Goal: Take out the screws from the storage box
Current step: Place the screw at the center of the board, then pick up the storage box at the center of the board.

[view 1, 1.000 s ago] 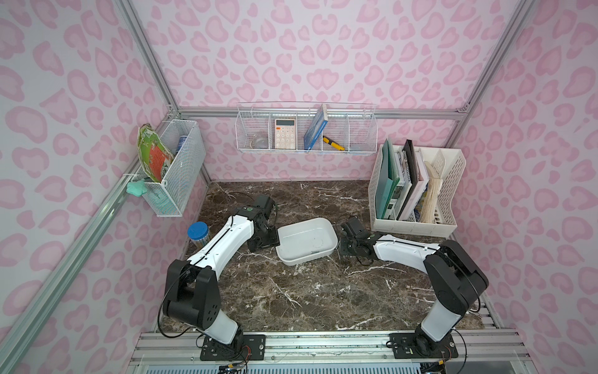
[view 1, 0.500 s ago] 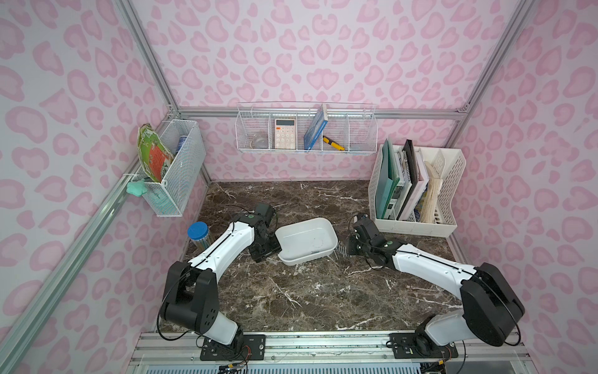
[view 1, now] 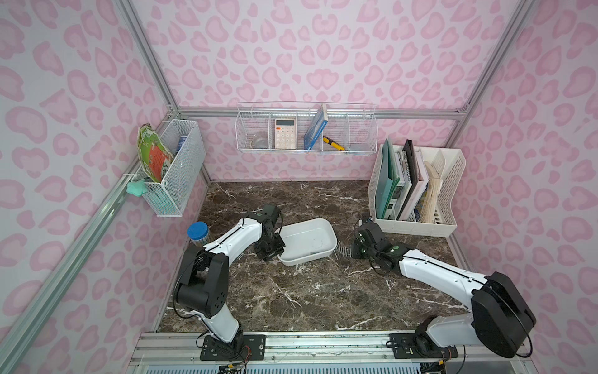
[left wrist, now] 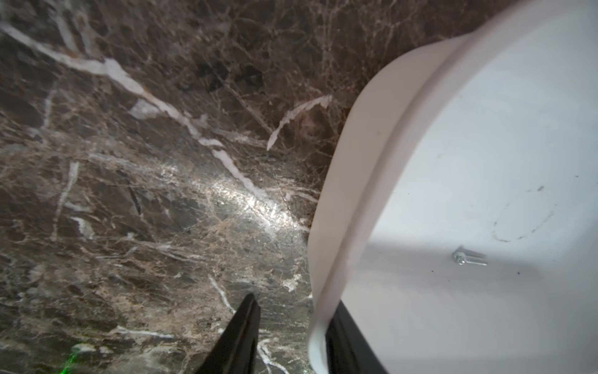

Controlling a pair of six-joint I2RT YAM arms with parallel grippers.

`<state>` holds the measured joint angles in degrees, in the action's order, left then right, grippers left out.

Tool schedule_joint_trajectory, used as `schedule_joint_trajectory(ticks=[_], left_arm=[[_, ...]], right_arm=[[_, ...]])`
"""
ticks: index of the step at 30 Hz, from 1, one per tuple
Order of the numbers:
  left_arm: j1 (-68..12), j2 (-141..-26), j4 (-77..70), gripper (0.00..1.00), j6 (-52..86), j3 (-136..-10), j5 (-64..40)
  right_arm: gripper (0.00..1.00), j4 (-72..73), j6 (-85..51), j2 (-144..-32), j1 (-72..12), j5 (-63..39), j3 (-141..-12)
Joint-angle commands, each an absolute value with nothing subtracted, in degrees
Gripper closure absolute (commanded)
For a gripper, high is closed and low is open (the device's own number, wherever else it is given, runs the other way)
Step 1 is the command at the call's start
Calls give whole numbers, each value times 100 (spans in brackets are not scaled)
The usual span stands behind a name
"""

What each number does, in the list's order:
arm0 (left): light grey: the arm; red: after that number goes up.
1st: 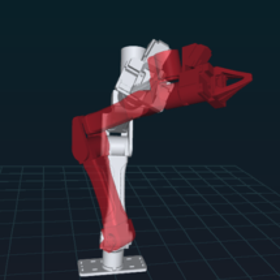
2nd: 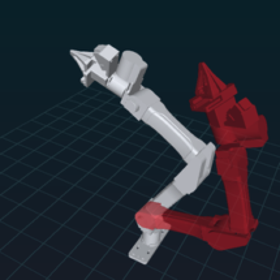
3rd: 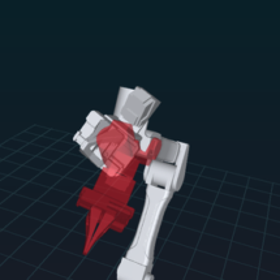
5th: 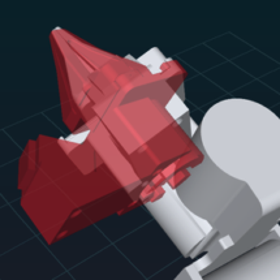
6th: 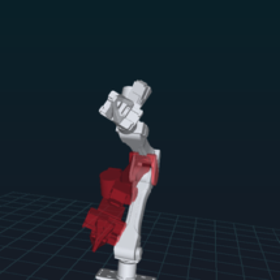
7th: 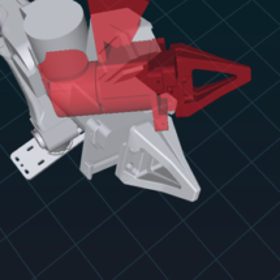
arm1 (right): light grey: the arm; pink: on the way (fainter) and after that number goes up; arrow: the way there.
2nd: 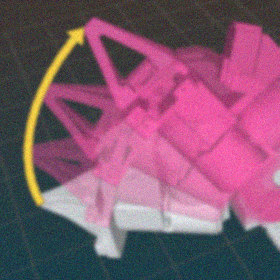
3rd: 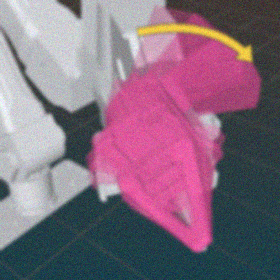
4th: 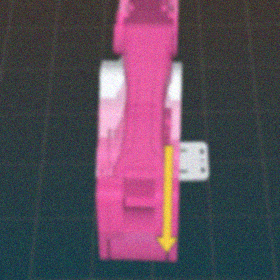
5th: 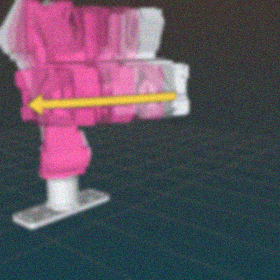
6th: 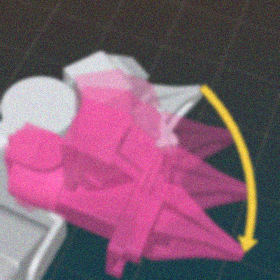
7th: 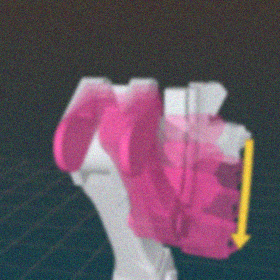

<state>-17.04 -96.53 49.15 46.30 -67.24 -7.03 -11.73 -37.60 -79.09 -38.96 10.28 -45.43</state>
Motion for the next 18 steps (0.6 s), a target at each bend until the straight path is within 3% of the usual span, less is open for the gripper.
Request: schedule_joint_trajectory(ticks=[1,6,11,18], left_arm=[[-1705,-9739,4963,63,4623,-6810,-644],[-1706,-9891,4989,72,4670,-6923,-641],[-1705,-10018,5121,94,4728,-7056,-604],[-1706,-9933,5675,100,4799,-7338,-475]], right_arm=[[70,-1189,-3734,-7862,-3902,1116,-4465],[70,-1223,-3788,-7807,-3902,1169,-4386],[69,-1233,-3818,-7717,-3903,1169,-4314],[69,-1318,-3823,-7664,-3895,1178,-4310]])
